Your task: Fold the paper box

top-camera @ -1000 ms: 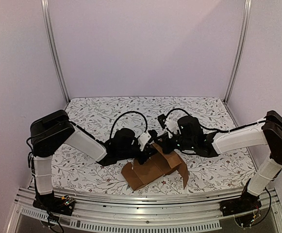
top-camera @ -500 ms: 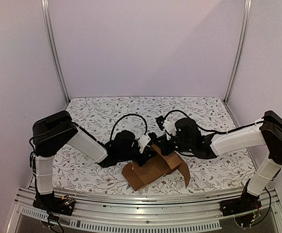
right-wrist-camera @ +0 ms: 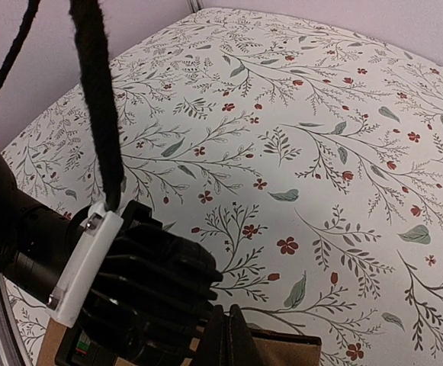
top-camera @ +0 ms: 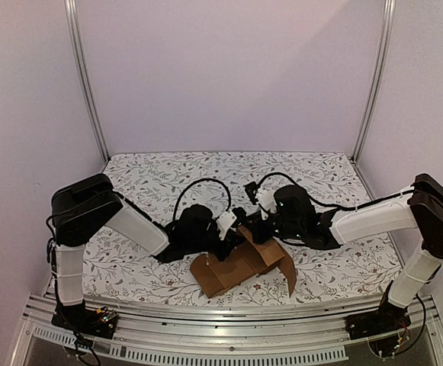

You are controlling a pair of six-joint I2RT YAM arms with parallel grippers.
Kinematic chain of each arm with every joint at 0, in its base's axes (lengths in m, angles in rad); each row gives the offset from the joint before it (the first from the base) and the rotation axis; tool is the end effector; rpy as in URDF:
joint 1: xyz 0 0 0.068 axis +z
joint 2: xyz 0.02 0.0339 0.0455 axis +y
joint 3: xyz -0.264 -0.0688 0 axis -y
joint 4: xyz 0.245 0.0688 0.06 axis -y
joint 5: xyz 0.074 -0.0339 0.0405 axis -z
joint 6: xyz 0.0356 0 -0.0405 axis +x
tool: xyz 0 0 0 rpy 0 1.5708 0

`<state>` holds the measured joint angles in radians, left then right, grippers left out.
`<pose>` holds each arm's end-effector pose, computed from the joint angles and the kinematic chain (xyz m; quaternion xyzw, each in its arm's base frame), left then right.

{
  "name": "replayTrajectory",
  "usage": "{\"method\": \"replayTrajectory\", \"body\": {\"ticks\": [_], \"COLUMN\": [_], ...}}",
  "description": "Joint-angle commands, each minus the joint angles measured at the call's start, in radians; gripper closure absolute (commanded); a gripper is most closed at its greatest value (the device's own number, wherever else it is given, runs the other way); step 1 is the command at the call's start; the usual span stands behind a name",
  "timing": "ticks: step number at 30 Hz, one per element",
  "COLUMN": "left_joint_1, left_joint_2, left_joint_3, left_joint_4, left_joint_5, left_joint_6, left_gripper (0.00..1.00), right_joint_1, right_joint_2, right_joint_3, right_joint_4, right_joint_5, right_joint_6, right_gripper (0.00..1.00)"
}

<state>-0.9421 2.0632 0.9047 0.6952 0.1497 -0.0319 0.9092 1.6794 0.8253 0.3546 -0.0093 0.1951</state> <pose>0.2284 -0.3231 0.0969 0.4081 0.7446 -0.3016 0.4337 0.2154 0.2771 0.1781 -0.3028 0.8049 0.2711 0.4324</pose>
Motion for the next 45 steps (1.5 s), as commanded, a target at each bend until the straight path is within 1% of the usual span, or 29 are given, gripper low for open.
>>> {"method": "replayTrajectory", "body": {"ticks": [1, 7, 9, 10, 12, 16, 20, 23, 25, 28, 32, 37, 40, 42, 45], "left_joint_1": [-0.007, -0.007, -0.007, -0.007, -0.007, -0.007, -0.009, -0.008, -0.007, -0.007, -0.009, -0.019, -0.029, -0.032, -0.036], "left_joint_2": [0.007, -0.021, -0.032, -0.039, -0.054, -0.091, -0.123, -0.13, -0.131, -0.146, -0.151, -0.146, -0.128, -0.119, -0.113], "left_joint_3": [0.019, 0.006, 0.0, -0.004, -0.004, -0.024, 0.001, 0.045, 0.071, 0.064, 0.073, 0.071, 0.065, 0.054, 0.033], "left_joint_4": [0.021, 0.012, 0.008, 0.002, -0.02, -0.026, -0.113, -0.219, -0.281, -0.304, -0.364, -0.396, -0.377, -0.355, -0.32], "left_joint_5": [0.019, -0.024, -0.046, -0.058, -0.08, -0.115, -0.146, -0.214, -0.223, -0.267, -0.342, -0.396, -0.374, -0.35, -0.304], "left_joint_6": [0.007, -0.001, -0.003, -0.005, -0.005, -0.026, -0.067, -0.142, -0.172, -0.211, -0.282, -0.353, -0.335, -0.322, -0.299], "left_gripper": [1.0, 1.0, 1.0, 1.0, 1.0, 1.0, 1.0, 1.0, 1.0, 1.0, 1.0, 1.0, 1.0, 1.0, 1.0], "right_joint_1": [0.008, 0.009, 0.007, 0.008, 0.006, 0.0, -0.002, -0.004, -0.003, -0.005, -0.008, -0.016, -0.04, -0.06, -0.081], "right_joint_2": [0.04, -0.01, -0.033, -0.051, -0.084, -0.152, -0.227, -0.27, -0.308, -0.357, -0.415, -0.422, -0.401, -0.375, -0.327], "right_joint_3": [-0.009, 0.001, 0.004, 0.006, 0.006, 0.003, -0.001, 0.004, 0.003, 0.0, 0.024, 0.032, 0.048, 0.073, 0.114], "right_joint_4": [-0.126, -0.128, -0.135, -0.14, -0.152, -0.182, -0.237, -0.292, -0.322, -0.354, -0.454, -0.515, -0.535, -0.553, -0.569], "right_joint_5": [0.005, 0.005, 0.005, 0.033, 0.042, 0.058, 0.086, 0.106, 0.116, 0.121, 0.109, 0.148, 0.136, 0.106, 0.053], "right_joint_6": [0.011, 0.03, 0.035, 0.036, 0.034, 0.031, 0.019, 0.014, 0.011, 0.016, 0.024, 0.018, 0.009, -0.003, -0.019], "right_gripper": [1.0, 0.99, 0.93, 0.88, 0.8, 0.74, 0.69, 0.63, 0.56, 0.54, 0.5, 0.46, 0.41, 0.38, 0.32]}}
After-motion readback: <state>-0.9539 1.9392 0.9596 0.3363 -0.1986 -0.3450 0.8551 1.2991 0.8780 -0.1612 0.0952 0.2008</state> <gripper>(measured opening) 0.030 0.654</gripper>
